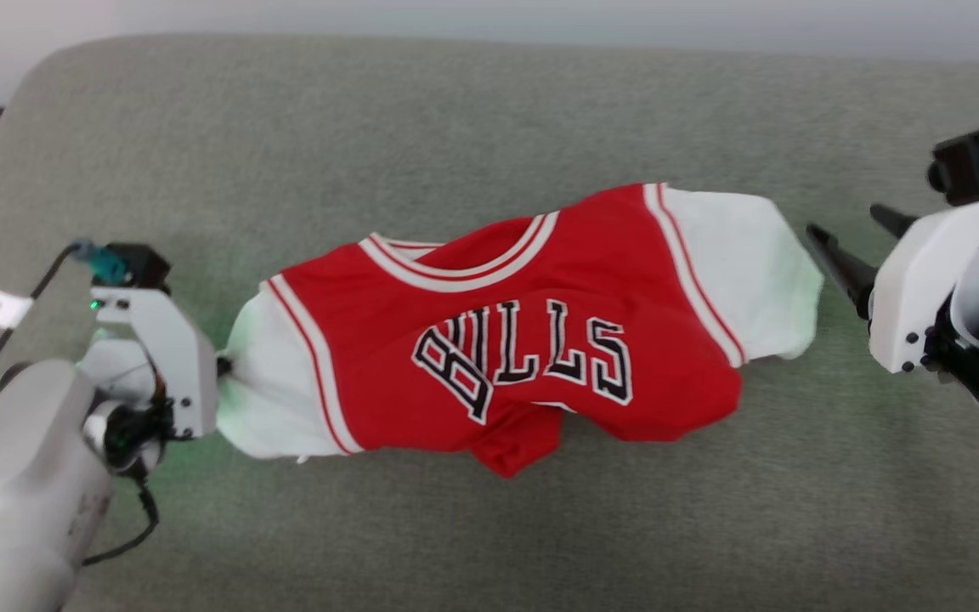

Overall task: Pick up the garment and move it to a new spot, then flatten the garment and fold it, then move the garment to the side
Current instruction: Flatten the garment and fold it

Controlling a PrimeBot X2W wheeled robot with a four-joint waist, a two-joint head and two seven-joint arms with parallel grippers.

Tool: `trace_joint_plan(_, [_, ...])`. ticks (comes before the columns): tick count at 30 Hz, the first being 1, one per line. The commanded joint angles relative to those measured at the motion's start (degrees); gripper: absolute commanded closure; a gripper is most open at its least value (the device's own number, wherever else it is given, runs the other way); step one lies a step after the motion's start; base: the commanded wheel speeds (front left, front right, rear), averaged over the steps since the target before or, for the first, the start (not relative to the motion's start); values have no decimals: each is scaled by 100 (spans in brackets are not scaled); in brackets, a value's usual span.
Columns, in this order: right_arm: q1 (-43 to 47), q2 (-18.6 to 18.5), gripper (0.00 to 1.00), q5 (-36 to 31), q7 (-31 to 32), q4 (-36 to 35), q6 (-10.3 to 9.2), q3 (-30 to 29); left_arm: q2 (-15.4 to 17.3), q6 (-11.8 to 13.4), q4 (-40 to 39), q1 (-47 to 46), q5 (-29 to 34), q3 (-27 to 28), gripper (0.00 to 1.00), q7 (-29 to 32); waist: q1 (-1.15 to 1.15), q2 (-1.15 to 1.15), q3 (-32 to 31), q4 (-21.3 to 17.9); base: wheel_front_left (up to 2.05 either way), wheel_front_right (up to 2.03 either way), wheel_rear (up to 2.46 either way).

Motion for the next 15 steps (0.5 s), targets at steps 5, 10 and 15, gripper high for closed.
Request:
trace_joint_plan(5, [-550, -91, 0, 227, 701, 776, 0, 239, -322, -2, -19, -195, -171, -353, 100, -129, 0, 0, 325, 361, 0, 0, 0])
trace_joint_plan(10, [-888, 5, 0, 327, 1123, 1483, 0, 229, -379, -1, 17, -362, -326, -623, 100, -244, 0, 0, 451, 501, 0, 0, 0])
trace_joint_plan(15, [-1103, 97, 7, 301, 1741, 2087, -1, 254, -383, 2, 79, -491, -504, -859, 100, -336, 0, 0, 520, 573, 0, 0, 0])
